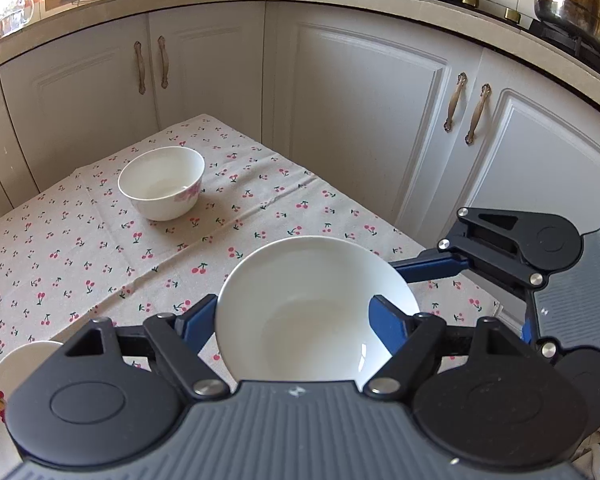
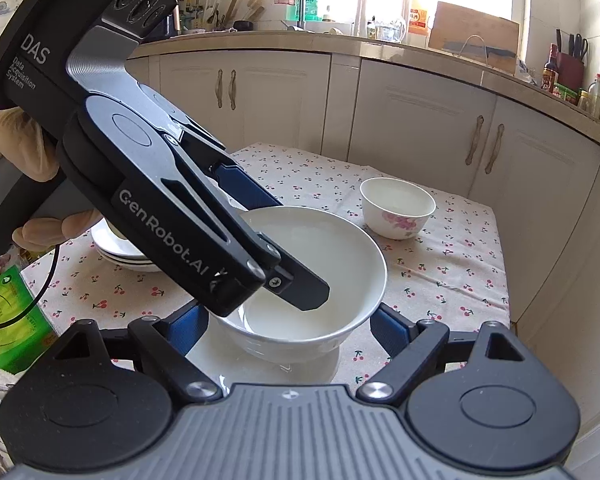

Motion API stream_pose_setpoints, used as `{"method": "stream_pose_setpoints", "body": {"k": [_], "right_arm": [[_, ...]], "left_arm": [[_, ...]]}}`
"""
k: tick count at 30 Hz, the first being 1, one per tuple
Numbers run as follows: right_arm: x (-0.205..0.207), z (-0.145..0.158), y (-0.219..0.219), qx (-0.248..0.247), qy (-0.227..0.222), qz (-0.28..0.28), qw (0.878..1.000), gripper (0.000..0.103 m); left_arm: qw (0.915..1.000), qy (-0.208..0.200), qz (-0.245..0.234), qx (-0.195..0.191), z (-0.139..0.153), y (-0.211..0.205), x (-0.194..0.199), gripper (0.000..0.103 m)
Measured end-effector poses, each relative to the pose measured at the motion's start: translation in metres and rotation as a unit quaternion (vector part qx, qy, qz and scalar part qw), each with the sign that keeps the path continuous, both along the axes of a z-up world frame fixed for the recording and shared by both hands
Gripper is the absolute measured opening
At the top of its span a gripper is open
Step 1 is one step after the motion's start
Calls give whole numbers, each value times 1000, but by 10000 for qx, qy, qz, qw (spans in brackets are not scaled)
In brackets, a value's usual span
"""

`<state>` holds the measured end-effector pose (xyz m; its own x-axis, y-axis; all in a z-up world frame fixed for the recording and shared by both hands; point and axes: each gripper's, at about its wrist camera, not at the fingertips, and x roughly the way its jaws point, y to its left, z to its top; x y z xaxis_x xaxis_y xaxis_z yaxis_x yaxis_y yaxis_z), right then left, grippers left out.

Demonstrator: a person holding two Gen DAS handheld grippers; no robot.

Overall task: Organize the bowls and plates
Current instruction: 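Lower the held bowl into the placed bowl and open the left gripper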

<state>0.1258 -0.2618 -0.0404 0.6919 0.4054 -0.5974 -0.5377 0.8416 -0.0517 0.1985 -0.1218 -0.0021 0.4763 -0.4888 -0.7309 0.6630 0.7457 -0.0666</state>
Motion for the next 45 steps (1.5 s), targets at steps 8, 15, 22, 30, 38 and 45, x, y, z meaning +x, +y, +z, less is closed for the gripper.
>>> {"method": "stream_pose_setpoints", "body": {"k": [8,15,22,30,38,45], "right_arm": [[-4,-12,4,70,240,8,9997,91],[-6,-17,4,85,369,14,9993,91],[-6,-21,4,78,444,7,9990,91],[-4,-25,4,61,494,-12,9988,91],[-3,-27,6,49,542,17,9985,93],[-8,-20,5,175,341,85,9992,103]], "left_arm": [[9999,100,-38,58,-14,3,-6,80],[9997,222,-72,78,-24,4,-7,80],[9996,249,-118,93,-28,3,-6,80],[9996,254,-127,97,-31,3,-5,80],[9993,340,-155,48,-36,6,-3,81],[9998,198,-72,-46,-27,15,-2,82]]}}
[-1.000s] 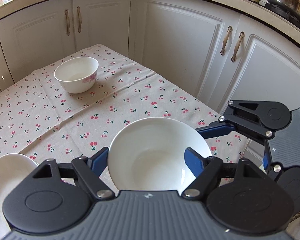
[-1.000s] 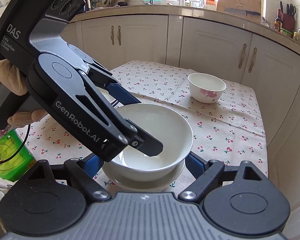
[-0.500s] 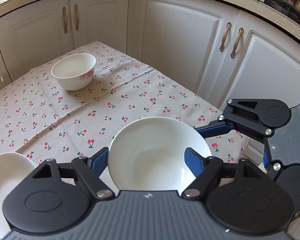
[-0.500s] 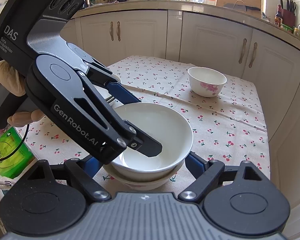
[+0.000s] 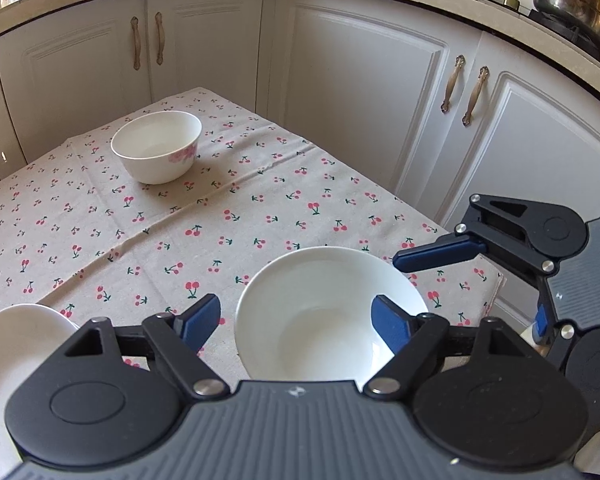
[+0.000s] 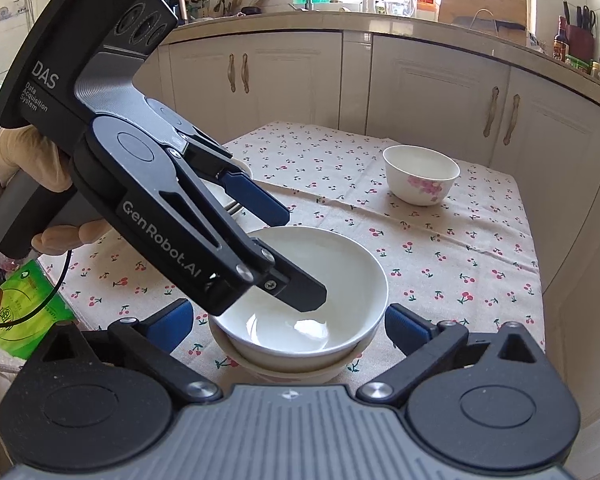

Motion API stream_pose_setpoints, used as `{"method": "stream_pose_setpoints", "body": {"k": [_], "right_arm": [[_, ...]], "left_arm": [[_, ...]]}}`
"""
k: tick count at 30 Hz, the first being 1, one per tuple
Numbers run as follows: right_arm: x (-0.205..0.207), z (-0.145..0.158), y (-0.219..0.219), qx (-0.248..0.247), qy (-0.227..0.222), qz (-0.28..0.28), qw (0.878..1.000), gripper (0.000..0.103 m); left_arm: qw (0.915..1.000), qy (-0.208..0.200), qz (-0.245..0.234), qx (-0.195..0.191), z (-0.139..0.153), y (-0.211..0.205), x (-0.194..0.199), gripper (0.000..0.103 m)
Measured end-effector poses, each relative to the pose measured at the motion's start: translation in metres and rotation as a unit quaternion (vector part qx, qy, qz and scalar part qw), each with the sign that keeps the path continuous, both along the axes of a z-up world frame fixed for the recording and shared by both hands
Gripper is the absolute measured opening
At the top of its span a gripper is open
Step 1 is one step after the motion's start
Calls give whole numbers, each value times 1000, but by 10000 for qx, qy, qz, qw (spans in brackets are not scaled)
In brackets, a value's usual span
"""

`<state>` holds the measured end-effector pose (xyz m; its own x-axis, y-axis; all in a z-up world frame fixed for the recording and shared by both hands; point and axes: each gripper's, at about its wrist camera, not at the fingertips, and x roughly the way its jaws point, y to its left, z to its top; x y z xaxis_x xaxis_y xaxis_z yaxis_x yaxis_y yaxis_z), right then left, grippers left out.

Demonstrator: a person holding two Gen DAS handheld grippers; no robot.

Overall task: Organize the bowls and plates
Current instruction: 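Lower the held bowl into the placed bowl and open the left gripper, then move the left gripper to the rim of the third pink-flower bowl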

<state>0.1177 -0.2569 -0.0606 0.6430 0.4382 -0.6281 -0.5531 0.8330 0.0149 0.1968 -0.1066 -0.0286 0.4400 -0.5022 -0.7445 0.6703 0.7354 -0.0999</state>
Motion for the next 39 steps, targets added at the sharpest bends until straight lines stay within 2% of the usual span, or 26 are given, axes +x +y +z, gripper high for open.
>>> {"method": "stream_pose_setpoints", "body": {"k": [10,17,23,31,39], "right_arm": [[1,13,-1,44,-271,-210,9994,103],[5,5,0,-35,-125,-258,9996,103],[9,8,1,-158,-191,-242,9994,103],[37,18,-16,-232,-250,-345,9988,103],[81,21,-36,-351,-367,-442,9977,103]], "left_arm": [[9997,-146,158,-79,8,14,2,86],[9997,-143,185,-113,9,21,3,86],[9995,-176,226,-145,12,26,11,88],[9990,-156,403,-109,10,30,42,96],[9993,197,302,46,4,21,83,102]]}}
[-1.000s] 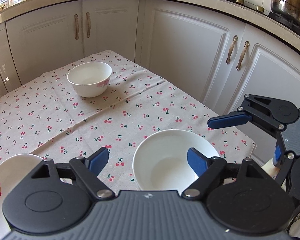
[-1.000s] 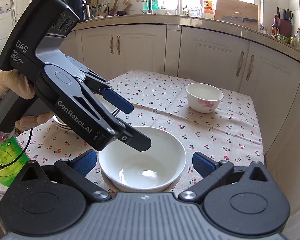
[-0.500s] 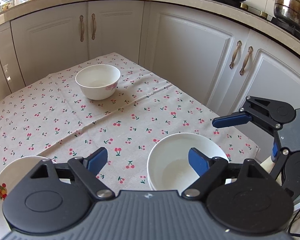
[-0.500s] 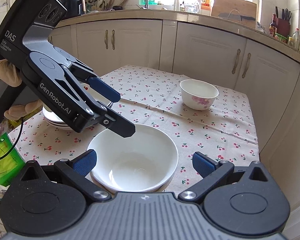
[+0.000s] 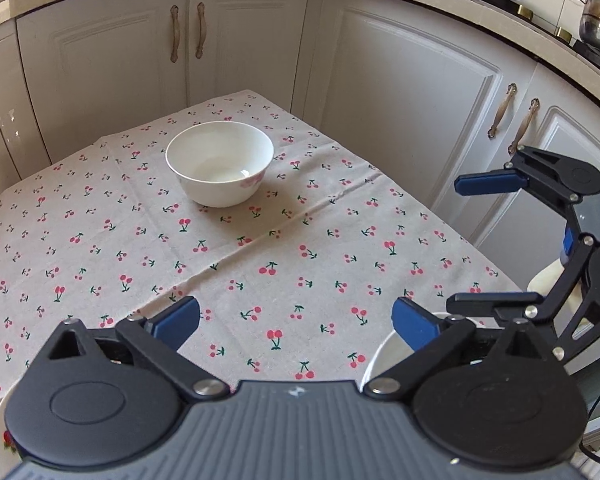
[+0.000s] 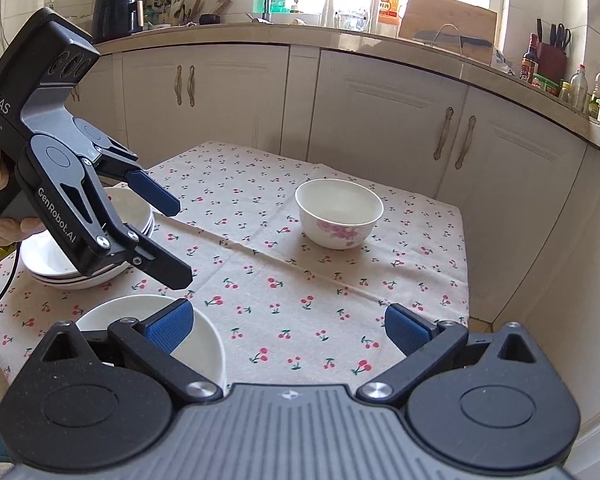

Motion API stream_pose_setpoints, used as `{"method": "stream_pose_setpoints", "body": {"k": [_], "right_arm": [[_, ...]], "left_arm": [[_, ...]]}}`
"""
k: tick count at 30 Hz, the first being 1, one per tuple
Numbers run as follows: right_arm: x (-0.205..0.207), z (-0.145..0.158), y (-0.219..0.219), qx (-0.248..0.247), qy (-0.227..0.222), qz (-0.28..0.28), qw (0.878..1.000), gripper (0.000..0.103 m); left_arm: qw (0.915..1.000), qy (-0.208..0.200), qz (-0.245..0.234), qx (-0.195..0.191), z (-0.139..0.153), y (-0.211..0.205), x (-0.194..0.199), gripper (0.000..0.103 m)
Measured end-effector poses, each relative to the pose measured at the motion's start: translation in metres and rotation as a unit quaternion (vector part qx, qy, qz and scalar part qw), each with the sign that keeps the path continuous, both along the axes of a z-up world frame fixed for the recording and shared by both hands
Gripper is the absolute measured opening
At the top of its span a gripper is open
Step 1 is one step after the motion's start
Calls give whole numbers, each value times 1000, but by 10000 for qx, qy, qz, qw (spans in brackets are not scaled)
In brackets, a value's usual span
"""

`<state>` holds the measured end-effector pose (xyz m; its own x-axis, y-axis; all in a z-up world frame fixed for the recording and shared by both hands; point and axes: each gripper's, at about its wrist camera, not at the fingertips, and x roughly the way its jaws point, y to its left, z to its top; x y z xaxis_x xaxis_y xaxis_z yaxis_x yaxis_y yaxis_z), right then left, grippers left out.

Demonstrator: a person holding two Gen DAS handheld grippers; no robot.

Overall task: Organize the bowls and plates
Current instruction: 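Move the left gripper to the rim of the third pink-flower bowl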

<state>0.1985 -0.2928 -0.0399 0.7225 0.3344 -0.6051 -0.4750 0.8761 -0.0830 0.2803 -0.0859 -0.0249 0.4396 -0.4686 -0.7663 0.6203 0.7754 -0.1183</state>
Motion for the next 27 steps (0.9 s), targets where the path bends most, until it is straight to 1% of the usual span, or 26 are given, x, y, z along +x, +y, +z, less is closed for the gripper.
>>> {"method": "stream_pose_setpoints", "body": {"k": [3,5,7,10,11,14,16,19,20,22,23,27], "right_arm": [[20,0,-8,-13,-70,-37,10000,103],[26,0,-11,-4,-89,-34,10000,103],[37,-1,-14,1,-108,-40,9999,103],[54,-3,-18,25,-129,-18,9999,103],[60,-4,-19,37,-128,-2,9999,103],[74,-9,-19,-11,-120,94,9999,103],[87,-16,-18,-53,-105,224,9997,103],[95,-20,-17,-68,-94,298,9995,103],[104,-24,-16,-58,-73,383,9992,103],[109,-26,-15,-52,-53,442,9990,103],[120,-29,-13,-44,-36,531,9986,103],[136,-36,-9,-33,-15,652,9979,103]], "left_arm": [[9998,91,50,143,-4,-3,16,102],[9998,86,80,130,-6,-3,23,102],[9997,-134,168,151,-6,-4,31,102],[9978,-501,288,314,-6,-7,41,102],[9975,-553,308,326,-6,-8,45,102],[9984,-417,322,187,-5,-10,62,102],[9985,-305,411,184,-6,-14,74,102],[9976,-391,512,242,-10,-18,89,102],[9977,-385,514,231,-11,-19,93,102],[9978,-363,516,208,-14,-22,105,102],[9978,-375,506,208,-15,-24,109,102],[9973,-449,522,273,-22,-30,126,101]]}}
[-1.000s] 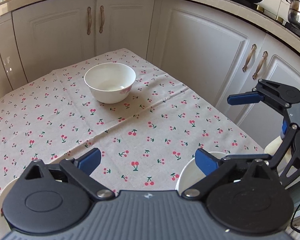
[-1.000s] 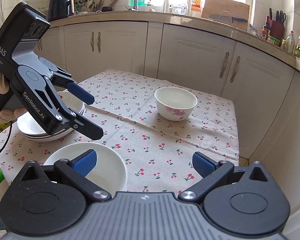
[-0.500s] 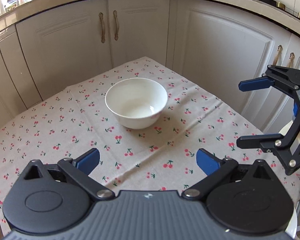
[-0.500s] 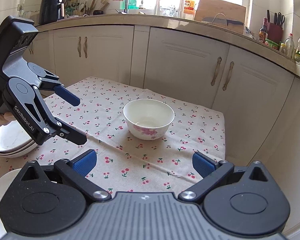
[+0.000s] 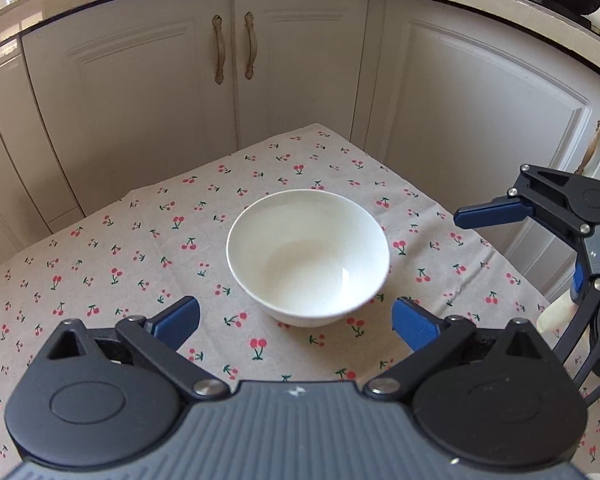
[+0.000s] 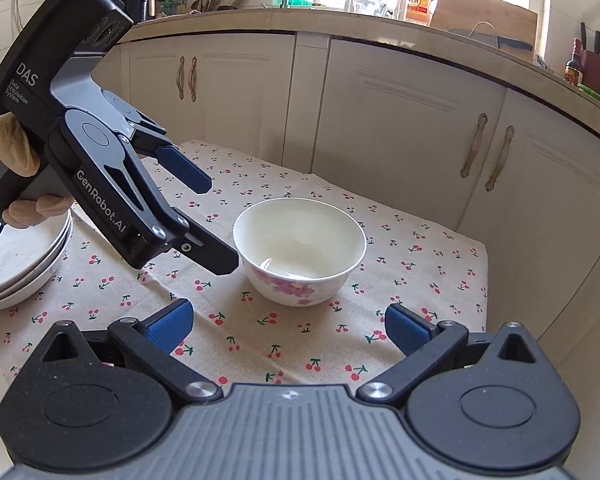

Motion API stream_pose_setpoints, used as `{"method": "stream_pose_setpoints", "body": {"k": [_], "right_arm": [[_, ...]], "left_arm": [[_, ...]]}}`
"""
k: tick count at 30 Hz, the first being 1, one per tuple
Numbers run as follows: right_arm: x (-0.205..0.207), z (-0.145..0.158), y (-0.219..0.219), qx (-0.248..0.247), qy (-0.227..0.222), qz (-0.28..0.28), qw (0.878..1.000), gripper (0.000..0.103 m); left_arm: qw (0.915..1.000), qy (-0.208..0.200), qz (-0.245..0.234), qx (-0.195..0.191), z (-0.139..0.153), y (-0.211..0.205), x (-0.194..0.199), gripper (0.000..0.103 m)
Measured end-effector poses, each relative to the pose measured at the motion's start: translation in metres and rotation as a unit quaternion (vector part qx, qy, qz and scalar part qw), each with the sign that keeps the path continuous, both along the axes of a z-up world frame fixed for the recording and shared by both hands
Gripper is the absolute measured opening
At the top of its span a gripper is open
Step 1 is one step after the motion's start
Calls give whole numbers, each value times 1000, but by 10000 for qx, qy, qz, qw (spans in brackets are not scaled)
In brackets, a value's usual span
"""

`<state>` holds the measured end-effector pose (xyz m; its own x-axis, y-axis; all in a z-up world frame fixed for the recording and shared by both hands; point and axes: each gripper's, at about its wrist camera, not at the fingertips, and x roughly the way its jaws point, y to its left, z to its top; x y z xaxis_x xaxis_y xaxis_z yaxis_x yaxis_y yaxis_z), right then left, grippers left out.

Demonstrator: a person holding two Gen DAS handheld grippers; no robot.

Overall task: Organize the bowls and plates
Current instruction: 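Move the left gripper to the rim of the third pink-flower bowl, then close the left gripper on the third bowl's rim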

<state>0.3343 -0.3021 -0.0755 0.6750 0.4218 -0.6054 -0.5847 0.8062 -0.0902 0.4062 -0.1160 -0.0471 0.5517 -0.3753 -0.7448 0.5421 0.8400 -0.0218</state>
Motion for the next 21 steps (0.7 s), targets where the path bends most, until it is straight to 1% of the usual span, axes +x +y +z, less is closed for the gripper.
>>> {"method": "stream_pose_setpoints", "body": {"k": [2,5,8,10,12,17,21], "right_arm": [[16,-5,2,72,38,118,9999,103],[25,-8,4,125,64,151,9998,103],[37,-12,7,151,96,177,9997,103],[44,-15,8,161,132,180,9996,103],[50,-18,8,188,192,226,9994,103],[59,-23,11,205,236,293,9991,103],[63,-24,16,123,185,349,9991,103]], "left_arm": [[10000,1,-14,50,-4,-3,8,101],[10000,60,-44,49,-9,-5,18,99],[9999,91,-57,-50,-11,-5,26,99],[9999,115,-83,-89,-13,-6,30,96],[9998,155,-136,-76,-14,-8,34,90],[9995,242,-186,-126,-20,-10,41,85],[9992,302,-172,-208,-22,-10,47,80]]}}
